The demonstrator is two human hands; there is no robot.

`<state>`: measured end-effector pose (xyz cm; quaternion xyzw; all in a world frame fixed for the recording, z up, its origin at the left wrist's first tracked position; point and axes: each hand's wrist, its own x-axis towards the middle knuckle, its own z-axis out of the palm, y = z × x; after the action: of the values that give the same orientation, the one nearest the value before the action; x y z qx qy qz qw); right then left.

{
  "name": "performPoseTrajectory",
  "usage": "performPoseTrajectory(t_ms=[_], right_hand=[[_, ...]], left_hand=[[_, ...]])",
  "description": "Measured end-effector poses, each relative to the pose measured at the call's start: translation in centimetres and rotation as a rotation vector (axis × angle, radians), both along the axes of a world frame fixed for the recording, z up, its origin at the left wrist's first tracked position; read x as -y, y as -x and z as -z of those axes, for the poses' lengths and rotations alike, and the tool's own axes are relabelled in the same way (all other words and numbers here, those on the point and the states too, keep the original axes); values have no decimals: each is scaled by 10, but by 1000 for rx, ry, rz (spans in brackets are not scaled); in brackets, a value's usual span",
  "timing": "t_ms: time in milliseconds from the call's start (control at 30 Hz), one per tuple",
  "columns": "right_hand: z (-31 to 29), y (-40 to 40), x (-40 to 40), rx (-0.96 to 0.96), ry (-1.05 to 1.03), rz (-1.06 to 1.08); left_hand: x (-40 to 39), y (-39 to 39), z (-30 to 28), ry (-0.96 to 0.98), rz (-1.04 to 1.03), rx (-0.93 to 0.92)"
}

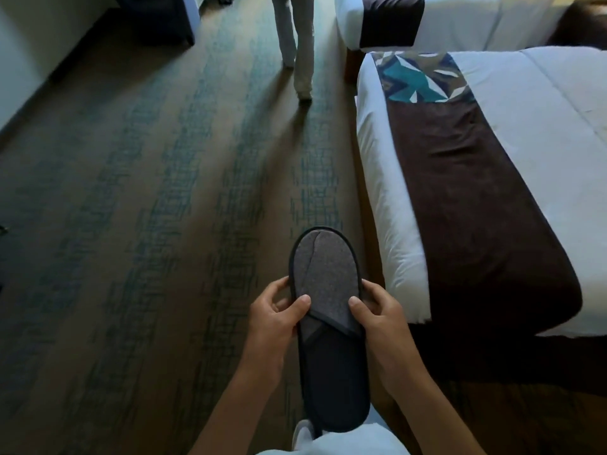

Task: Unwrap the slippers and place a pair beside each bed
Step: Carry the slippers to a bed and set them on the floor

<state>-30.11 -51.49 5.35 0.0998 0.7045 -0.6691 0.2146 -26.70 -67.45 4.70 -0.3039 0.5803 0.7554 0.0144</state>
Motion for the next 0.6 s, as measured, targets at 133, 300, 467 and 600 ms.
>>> performPoseTrajectory(t_ms=[133, 300, 467, 600], right_hand=[[13, 92, 7, -3, 29, 34], [6, 215, 13, 10, 85, 24], [-2, 318, 26, -9, 102, 21], [5, 387, 46, -8, 92, 21]], left_hand=[[9, 94, 7, 4, 8, 11], [17, 215, -1, 4, -7, 8], [32, 311, -8, -5, -8, -13], [51, 385, -5, -21, -15, -12]])
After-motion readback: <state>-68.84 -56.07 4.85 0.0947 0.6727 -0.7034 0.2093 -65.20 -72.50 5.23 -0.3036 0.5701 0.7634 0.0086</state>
